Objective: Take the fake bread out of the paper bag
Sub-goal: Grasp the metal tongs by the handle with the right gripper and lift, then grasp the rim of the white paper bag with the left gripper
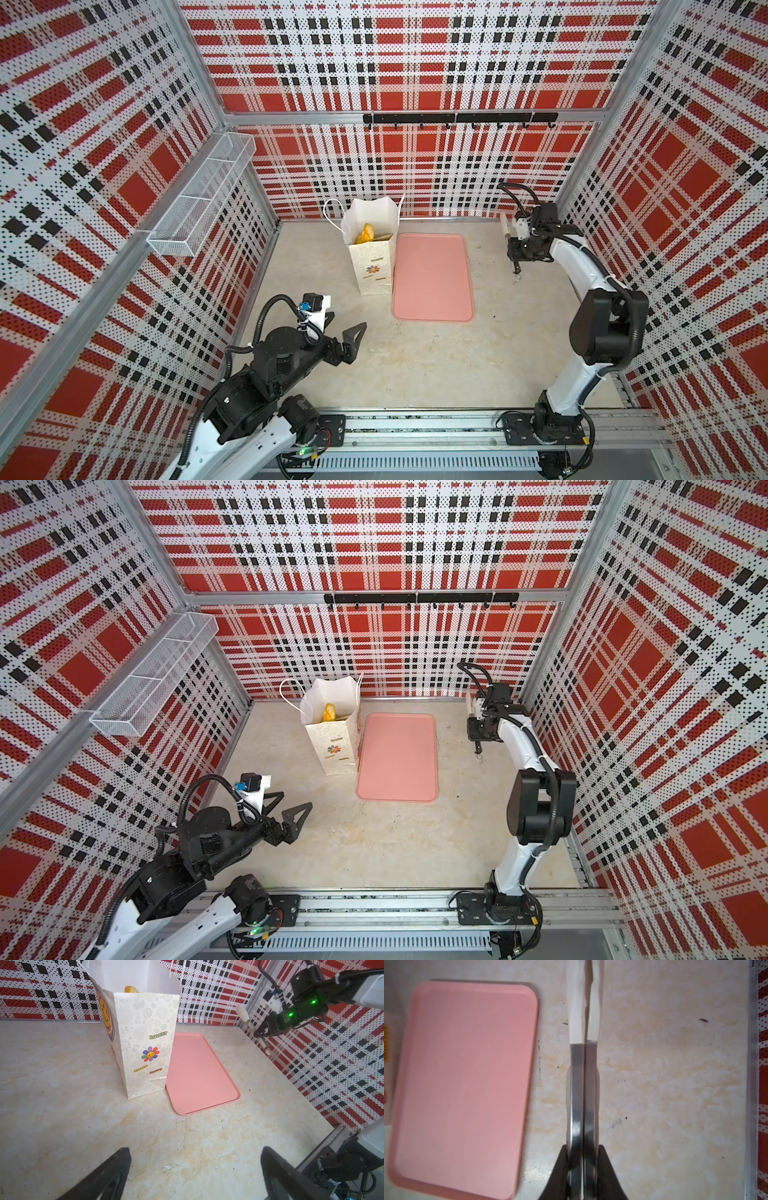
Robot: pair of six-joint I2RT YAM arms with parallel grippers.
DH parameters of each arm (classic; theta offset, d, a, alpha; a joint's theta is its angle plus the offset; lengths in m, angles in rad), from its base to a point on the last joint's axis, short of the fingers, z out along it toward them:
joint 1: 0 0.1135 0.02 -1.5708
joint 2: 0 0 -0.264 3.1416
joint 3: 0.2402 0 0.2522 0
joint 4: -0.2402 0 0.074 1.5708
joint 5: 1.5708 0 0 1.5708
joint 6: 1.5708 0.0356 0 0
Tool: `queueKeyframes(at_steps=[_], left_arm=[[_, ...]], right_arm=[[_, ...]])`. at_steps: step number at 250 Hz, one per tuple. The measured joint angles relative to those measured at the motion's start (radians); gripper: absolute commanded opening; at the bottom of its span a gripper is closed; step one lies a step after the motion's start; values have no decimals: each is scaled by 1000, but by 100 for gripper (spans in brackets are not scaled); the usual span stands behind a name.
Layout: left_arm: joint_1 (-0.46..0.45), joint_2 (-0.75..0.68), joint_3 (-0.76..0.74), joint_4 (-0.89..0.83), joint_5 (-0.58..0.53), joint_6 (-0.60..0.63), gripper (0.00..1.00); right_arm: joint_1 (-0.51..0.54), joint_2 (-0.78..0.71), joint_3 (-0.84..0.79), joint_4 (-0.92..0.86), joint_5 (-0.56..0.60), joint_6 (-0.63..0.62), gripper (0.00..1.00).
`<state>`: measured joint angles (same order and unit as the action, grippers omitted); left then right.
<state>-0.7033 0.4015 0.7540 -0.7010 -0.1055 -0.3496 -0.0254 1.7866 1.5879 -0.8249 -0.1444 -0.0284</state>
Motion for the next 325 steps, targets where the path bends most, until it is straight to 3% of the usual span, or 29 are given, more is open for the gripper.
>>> queueKeyframes(at_steps=[93, 168, 214, 246, 288, 325], left_arm=[[-53, -8, -1, -2, -52, -6, 99], [-65, -8, -1, -3, -80, -10, 99], [-72, 32, 18, -49, -181, -13, 99], [-72, 188, 147, -129, -257, 9, 99], [-69, 435, 421, -188, -348, 45, 99], [-10, 653, 678, -240, -397, 60, 99]], right_arm=[[0, -234, -166, -124, -148, 133, 41], [0, -380, -229, -176, -233, 157, 41], [0, -447, -290, -181, -265, 169, 39], [0, -509, -351, -180, -280, 179, 37], [0, -604, -443, -165, -328, 184, 37], [0, -668, -502, -158, -373, 188, 35]])
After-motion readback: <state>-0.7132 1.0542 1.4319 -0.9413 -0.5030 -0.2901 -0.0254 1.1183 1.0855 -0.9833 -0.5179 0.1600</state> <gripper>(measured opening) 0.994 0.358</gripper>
